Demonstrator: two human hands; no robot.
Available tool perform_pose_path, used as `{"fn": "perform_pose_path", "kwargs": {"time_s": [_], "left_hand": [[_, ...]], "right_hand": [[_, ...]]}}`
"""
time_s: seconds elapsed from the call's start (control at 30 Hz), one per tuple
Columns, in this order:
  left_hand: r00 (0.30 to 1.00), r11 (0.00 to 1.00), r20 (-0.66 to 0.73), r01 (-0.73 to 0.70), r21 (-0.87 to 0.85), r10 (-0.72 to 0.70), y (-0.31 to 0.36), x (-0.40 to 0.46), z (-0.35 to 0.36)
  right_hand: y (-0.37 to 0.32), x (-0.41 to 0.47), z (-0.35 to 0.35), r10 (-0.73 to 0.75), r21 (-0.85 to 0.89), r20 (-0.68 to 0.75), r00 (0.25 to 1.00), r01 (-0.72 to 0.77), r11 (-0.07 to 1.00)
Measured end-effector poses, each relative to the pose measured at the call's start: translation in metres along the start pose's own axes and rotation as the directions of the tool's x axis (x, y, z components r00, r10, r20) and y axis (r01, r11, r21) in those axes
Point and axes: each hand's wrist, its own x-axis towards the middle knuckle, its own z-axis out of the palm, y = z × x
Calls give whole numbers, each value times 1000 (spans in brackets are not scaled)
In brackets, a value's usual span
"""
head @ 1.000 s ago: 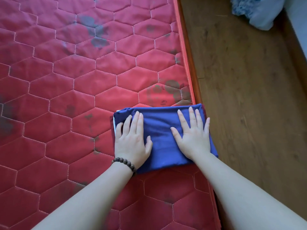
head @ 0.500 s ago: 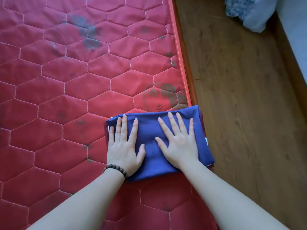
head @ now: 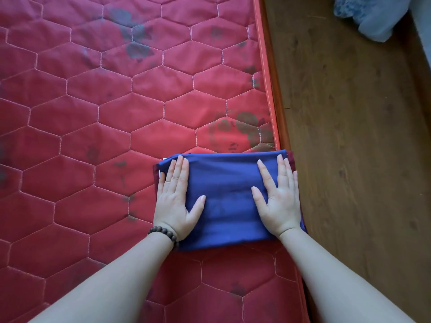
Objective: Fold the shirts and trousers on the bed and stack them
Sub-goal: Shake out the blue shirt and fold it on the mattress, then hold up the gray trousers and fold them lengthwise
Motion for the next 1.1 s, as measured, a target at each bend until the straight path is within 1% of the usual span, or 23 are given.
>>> {"fn": "perform_pose_path", "kwargs": {"time_s": [0.03,0.1,0.23,0.33,0.4,0.53,0.63,0.73,0.8,0.9,1.0,1.1], "left_hand": [[1000,1000,14,0,19,0,1,0,-1],[998,995,54,9,103,-15,6,0,-4],[991,947,129,-7,322,-36,13,-1,-15],[984,935,176,-60,348,-2,17,-2,-35],[984,942,178,-67,328,8,26,-5,-55],[987,939,155,-18,344,-38,55,-17,-105],[986,938,143,31,344,-85,81,-34,-153],[984,941,130,76,330,-125,107,-57,-208],[984,944,108,104,313,-144,120,-76,-245],[981,940,33,175,292,-193,127,-105,-298],[959,914,-47,279,294,-278,118,-140,-345],[927,875,-134,376,304,-351,101,-178,-390]], "right_hand": [[0,1,-1,1,4,28,1000,-1,1000],[-1,1,-4,10,-56,97,995,-4,998],[-2,3,-15,54,-293,239,970,18,956],[-7,4,-35,76,-380,304,950,47,924],[-16,1,-55,50,-364,283,958,59,930],[-49,-15,-110,26,-293,235,972,46,955],[-85,-32,-156,40,-200,220,975,5,980],[-130,-49,-200,16,-131,189,982,9,991],[-161,-62,-226,-18,-80,167,986,32,996],[-204,-80,-252,-90,-40,141,986,97,995],[-248,-97,-265,-174,-37,160,972,182,983],[-301,-112,-267,-250,12,183,951,252,968]]}}
